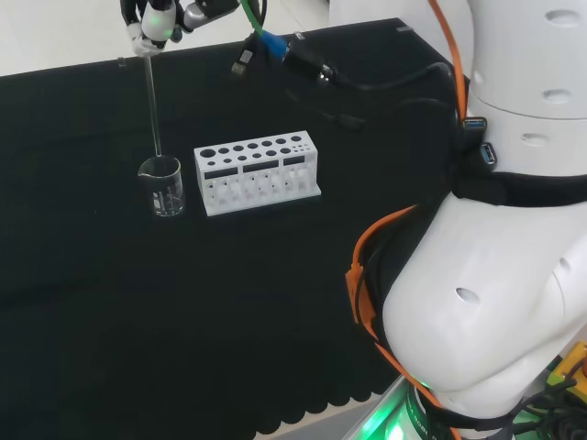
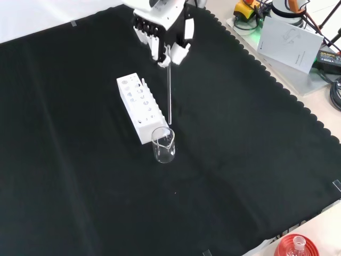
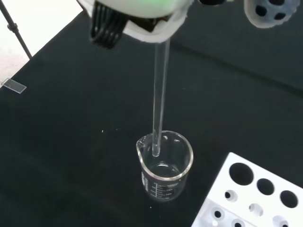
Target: Stir in the beaker to the left of the white test tube rack with the glass rod.
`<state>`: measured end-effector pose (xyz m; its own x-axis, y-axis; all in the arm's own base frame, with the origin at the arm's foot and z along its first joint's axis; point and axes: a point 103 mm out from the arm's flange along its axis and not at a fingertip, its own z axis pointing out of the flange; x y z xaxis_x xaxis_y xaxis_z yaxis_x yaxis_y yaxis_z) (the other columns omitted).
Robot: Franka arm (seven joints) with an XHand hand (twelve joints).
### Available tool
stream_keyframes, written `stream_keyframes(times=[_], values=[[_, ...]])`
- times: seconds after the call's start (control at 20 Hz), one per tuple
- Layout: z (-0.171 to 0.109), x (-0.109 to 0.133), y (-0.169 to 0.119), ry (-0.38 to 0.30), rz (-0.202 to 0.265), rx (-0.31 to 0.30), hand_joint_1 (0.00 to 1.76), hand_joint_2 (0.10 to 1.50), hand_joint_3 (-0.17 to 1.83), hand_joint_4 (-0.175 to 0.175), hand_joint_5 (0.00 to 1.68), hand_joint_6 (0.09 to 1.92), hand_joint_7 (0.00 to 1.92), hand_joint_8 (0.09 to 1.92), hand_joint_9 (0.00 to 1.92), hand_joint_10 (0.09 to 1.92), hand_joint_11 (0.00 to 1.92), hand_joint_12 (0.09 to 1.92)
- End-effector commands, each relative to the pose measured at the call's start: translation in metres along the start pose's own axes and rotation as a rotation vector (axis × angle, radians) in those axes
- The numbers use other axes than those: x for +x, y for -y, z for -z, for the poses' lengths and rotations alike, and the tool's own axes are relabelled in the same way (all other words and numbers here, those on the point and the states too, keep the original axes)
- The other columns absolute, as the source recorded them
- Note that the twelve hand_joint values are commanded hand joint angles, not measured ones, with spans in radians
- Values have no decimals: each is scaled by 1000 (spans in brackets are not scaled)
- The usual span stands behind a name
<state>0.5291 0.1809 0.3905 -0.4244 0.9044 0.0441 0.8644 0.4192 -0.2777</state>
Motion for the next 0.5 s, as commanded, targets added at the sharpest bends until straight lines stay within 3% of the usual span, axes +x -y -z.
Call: stream_keyframes(times=[0.05, 0.5], values=[[-14, 10, -19, -18, 24, 25, 1178, 726, 653, -175, 1128, 907, 1472, 477, 1701, 126, 1564, 765], [-32, -5, -36, -43, 31, 62, 1177, 726, 655, -175, 1127, 910, 1473, 475, 1704, 123, 1564, 765]])
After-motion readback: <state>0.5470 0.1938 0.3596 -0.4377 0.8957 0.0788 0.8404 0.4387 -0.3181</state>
